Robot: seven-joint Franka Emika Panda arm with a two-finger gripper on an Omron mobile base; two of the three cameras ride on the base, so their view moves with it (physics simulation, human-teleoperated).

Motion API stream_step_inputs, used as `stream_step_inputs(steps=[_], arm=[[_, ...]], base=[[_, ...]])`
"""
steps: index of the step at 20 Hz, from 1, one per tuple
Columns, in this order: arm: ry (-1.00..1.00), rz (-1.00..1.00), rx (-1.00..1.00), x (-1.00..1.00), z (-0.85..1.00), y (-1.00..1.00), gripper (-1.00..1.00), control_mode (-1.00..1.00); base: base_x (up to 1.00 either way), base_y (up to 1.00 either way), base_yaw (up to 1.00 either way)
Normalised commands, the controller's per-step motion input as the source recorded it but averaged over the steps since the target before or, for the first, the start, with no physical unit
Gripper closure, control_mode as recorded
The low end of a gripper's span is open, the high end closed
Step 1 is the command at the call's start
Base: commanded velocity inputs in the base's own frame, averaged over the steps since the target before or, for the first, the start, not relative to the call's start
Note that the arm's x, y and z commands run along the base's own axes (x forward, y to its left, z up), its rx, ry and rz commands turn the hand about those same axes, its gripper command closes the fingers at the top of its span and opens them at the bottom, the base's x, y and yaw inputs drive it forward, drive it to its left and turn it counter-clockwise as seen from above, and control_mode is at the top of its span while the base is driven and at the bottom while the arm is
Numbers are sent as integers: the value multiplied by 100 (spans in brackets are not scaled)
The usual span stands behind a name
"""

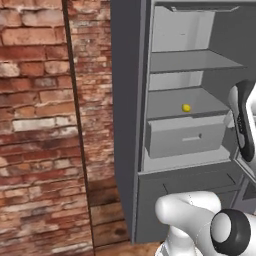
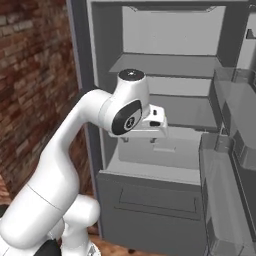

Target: Retrieve a lemon from the fridge and place it on the cutting board with the fish.

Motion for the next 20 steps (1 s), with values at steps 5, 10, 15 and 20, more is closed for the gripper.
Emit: stream_step_inputs(steps=[5, 10, 15, 20], arm=[[0, 0, 0, 0, 0, 0, -100, 100], [0, 0, 0, 0, 0, 0, -100, 100], [0, 0, 0, 0, 0, 0, -100, 100], [0, 0, 0, 0, 0, 0, -100, 100]], base=[[14, -4, -18], [12, -2, -25], [69, 2, -10], [68, 0, 0]])
